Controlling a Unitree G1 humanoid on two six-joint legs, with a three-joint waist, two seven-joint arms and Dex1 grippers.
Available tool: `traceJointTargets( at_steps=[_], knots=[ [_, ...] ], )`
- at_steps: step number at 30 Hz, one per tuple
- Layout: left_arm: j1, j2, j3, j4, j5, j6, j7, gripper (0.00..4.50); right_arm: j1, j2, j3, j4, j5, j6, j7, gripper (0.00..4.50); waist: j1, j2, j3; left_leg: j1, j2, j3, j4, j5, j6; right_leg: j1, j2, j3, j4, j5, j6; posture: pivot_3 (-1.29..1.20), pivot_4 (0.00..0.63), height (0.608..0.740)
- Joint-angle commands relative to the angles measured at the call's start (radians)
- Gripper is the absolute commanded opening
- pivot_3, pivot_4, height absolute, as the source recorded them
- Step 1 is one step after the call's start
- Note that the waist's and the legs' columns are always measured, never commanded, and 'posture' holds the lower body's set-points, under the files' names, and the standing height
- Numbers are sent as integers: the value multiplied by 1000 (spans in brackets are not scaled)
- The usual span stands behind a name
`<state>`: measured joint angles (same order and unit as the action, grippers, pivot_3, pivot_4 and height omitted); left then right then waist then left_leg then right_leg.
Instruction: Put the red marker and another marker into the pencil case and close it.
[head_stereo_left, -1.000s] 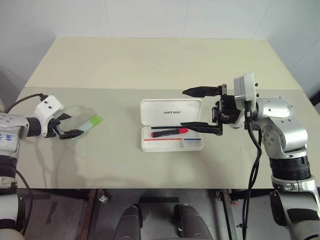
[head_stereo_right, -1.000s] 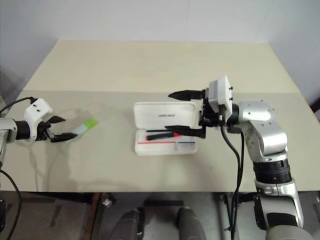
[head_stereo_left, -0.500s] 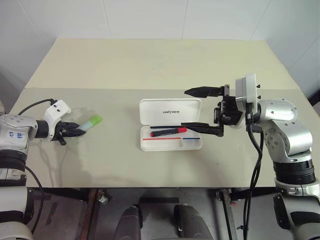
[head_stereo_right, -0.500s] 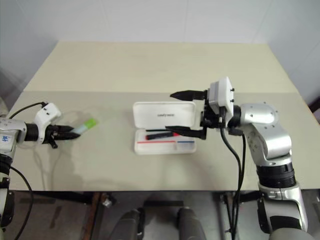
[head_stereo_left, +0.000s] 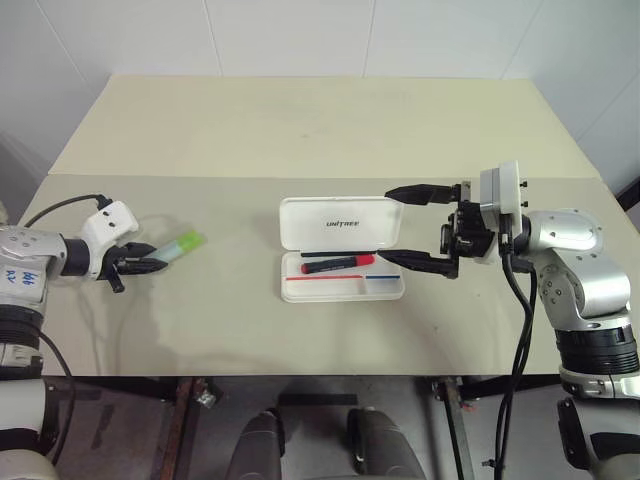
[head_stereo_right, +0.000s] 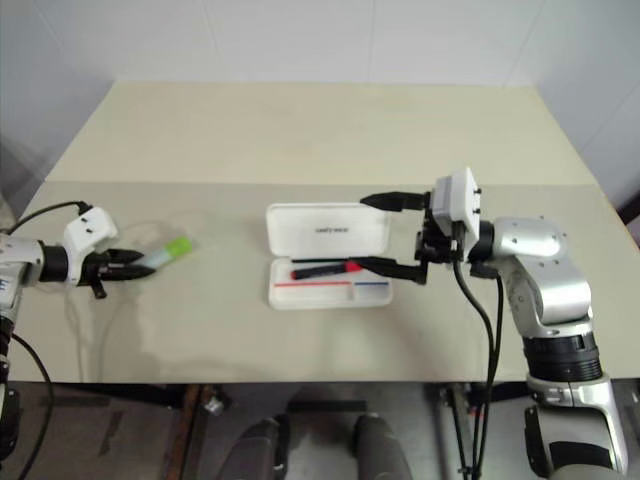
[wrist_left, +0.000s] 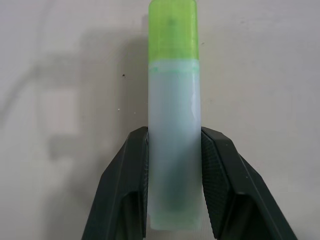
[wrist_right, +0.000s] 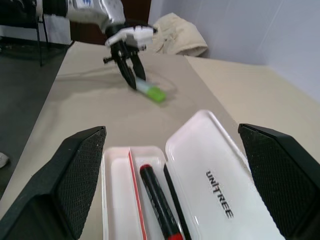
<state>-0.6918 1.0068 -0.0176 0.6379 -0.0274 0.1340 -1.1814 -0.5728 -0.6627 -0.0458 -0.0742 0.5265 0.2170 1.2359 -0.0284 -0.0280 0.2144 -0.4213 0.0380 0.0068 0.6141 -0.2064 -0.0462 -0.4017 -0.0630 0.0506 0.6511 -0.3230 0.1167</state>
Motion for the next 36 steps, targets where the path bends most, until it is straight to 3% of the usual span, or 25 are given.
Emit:
traceJointTargets(
  at_steps=[1, 10, 15, 23, 36],
  knots=[
    [9, 31, 22, -149, -45, 81, -56, 1091, 25, -23, -39, 2, -4, -31, 4, 4500, 0, 0, 0, 0, 0, 0, 0, 0, 0, 0, 0, 0, 0, 0, 0, 0, 150, 740],
    [76, -23, -35, -597, -161, 360, -134, 1091, 141, -73, -82, 37, -37, -88, 8, 4500, 0, 0, 0, 0, 0, 1, 0, 0, 0, 0, 1, 3, 0, 0, 0, 0, 150, 740],
    [36, -97, -95, -707, -191, 450, -112, 1091, 190, -78, -97, 20, -36, -93, -14, 4500, -3, 0, 0, 2, 0, 2, 1, 0, 0, 0, 2, 6, 1, 1, 1, 0, 150, 740],
    [-55, -248, -207, -749, -182, 535, -45, 1091, 259, -72, -111, -34, -32, -93, -52, 4500, 0, 0, 0, 1, -1, 2, 3, 0, 0, 0, 3, 7, 1, 1, 3, 0, 150, 740],
    [-127, -374, -326, -668, -152, 512, -12, 1091, 354, -74, -133, -97, -26, -92, -119, 4500, 0, 0, 0, 1, -1, 1, 7, 0, 0, 2, 3, 8, 2, 2, 4, 0, 150, 740]
  ],
)
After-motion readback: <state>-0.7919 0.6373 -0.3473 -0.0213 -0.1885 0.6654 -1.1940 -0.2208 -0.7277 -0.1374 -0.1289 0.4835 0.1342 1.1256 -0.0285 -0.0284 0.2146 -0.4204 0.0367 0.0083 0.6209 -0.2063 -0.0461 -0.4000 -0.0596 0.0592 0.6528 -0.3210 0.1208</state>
